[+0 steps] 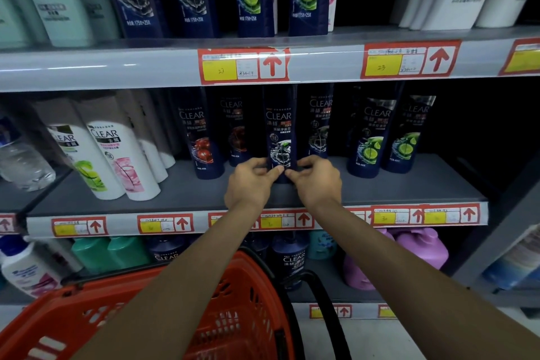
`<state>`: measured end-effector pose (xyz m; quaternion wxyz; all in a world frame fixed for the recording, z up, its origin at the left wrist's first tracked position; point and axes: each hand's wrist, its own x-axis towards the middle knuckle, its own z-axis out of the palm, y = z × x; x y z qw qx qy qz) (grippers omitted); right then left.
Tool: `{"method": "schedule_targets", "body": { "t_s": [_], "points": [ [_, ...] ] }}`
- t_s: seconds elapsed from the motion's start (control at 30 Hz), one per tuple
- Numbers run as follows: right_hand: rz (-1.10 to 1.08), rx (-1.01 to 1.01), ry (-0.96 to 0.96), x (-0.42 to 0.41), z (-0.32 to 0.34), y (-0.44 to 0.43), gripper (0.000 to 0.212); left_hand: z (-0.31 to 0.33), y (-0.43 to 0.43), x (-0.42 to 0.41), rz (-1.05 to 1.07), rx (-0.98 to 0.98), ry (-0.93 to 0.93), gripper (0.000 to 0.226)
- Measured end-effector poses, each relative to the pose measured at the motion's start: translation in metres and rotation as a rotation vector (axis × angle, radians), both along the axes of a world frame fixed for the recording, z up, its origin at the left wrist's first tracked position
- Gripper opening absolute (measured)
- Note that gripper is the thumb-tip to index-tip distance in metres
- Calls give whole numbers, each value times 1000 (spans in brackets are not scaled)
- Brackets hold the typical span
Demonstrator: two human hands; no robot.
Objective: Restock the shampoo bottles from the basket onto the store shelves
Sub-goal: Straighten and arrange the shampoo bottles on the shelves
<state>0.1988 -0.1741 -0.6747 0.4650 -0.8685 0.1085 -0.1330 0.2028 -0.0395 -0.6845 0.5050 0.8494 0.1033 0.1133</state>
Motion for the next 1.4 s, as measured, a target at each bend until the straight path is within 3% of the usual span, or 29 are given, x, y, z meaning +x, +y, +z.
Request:
{"method": "schedule_targets", "body": {
  "t_s": [0.43, 0.67, 0.8, 1.03, 1.23, 1.4],
  "points": [
    [1, -11, 11, -2, -1, 3, 35, 3, -3, -4, -15, 94, 55, 40],
    [106, -16, 45, -13, 6, -8, 34, 8, -5, -8, -102, 77, 115, 49],
    [131, -67, 27, -30, 13, -16, 25, 10, -9, -23, -143, 273, 143, 32],
    [52, -92, -14, -64, 22, -66, 21, 21, -37, -52, -183, 526, 1, 37],
    [-60, -89, -45, -80, 18, -114, 26, 34, -96, -45, -243, 341, -45, 32],
    [-91, -111, -76, -74, 16, -139, 29, 38, -147, -16, -219, 237, -31, 67]
  ]
}}
